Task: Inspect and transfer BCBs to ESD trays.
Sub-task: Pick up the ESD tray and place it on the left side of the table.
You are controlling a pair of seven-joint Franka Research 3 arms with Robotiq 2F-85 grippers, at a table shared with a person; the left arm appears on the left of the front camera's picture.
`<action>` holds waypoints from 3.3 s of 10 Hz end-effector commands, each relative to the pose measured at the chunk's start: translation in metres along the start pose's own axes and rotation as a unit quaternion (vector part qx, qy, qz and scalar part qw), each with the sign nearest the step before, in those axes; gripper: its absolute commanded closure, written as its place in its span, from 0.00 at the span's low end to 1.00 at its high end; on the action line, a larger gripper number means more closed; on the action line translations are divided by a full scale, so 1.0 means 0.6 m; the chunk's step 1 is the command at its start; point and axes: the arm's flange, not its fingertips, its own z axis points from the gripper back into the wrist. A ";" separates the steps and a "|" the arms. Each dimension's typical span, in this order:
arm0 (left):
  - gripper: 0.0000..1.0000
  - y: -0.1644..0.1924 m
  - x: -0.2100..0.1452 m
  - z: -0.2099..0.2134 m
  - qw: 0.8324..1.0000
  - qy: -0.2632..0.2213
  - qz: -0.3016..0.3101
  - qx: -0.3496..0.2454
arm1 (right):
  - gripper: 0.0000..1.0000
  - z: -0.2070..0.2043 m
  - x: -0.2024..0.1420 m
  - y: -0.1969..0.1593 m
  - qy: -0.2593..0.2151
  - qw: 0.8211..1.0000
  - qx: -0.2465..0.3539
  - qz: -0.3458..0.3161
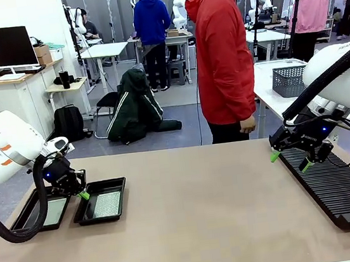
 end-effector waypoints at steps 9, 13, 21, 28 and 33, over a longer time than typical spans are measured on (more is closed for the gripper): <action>0.50 -0.015 -0.001 0.015 1.000 -0.006 -0.016 0.005 | 0.00 -0.002 0.003 0.001 0.002 1.000 0.000 -0.007; 0.29 -0.068 0.002 0.054 0.997 -0.008 -0.018 0.076 | 0.00 -0.002 0.003 0.001 0.002 1.000 0.000 -0.007; 0.00 -0.218 -0.030 0.190 0.971 0.006 -0.071 0.228 | 0.00 -0.002 0.003 0.001 0.002 1.000 0.000 -0.007; 0.00 -0.226 -0.033 0.204 0.972 0.008 -0.073 0.221 | 0.00 -0.002 0.003 0.001 0.002 1.000 0.000 -0.007; 0.00 -0.226 -0.033 0.204 0.972 0.008 -0.073 0.221 | 0.00 -0.002 0.003 0.001 0.002 1.000 0.000 -0.007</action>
